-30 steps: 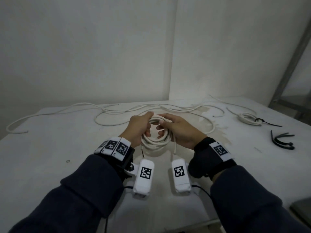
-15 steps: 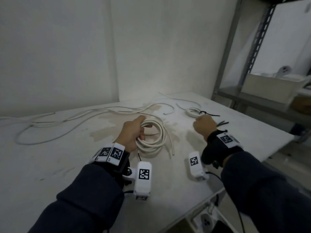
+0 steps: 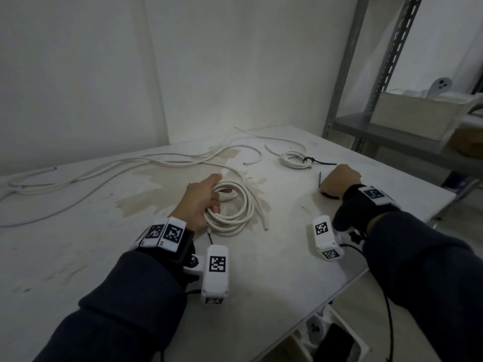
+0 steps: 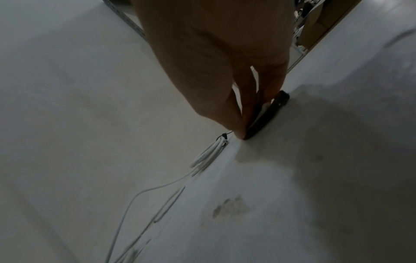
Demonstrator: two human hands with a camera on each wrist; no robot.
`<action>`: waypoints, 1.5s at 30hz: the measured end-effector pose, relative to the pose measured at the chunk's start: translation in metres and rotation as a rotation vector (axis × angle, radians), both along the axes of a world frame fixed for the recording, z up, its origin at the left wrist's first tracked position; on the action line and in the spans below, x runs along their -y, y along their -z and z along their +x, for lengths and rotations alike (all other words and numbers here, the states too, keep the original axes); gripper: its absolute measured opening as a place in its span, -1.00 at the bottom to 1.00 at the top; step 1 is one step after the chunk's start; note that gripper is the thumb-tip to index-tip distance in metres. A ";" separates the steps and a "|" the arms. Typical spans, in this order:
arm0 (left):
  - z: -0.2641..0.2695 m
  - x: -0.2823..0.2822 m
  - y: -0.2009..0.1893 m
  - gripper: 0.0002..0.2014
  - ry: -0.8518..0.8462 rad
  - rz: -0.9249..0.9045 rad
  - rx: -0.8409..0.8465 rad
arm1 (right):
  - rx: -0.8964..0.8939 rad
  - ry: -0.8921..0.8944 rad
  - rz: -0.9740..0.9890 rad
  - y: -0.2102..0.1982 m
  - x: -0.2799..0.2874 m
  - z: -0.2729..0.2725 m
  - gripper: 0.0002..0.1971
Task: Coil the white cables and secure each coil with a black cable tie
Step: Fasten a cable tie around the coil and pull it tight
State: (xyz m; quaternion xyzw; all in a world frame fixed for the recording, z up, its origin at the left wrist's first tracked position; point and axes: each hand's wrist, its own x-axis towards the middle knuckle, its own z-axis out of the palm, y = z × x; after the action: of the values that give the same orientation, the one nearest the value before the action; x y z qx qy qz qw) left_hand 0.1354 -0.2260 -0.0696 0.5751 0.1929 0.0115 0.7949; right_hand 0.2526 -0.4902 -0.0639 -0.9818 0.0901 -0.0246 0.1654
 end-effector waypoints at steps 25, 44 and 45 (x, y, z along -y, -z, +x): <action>-0.037 -0.054 -0.010 -0.59 -0.023 0.089 0.076 | -0.041 -0.382 1.157 -0.065 -0.152 -0.099 -0.84; -0.151 -0.204 -0.018 -0.55 -0.493 0.301 0.314 | -0.026 -1.046 0.857 -0.034 -0.352 -0.163 -0.85; -0.151 -0.206 -0.017 -0.56 -0.521 0.273 0.314 | -0.010 -1.033 0.904 -0.031 -0.355 -0.164 -0.87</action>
State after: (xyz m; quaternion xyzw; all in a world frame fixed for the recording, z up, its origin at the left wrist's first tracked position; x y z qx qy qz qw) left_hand -0.0152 -0.0203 -0.0524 0.5988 0.2053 0.3288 0.7008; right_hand 0.0888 -0.1348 -0.0330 -0.7335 -0.3875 0.1021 0.5491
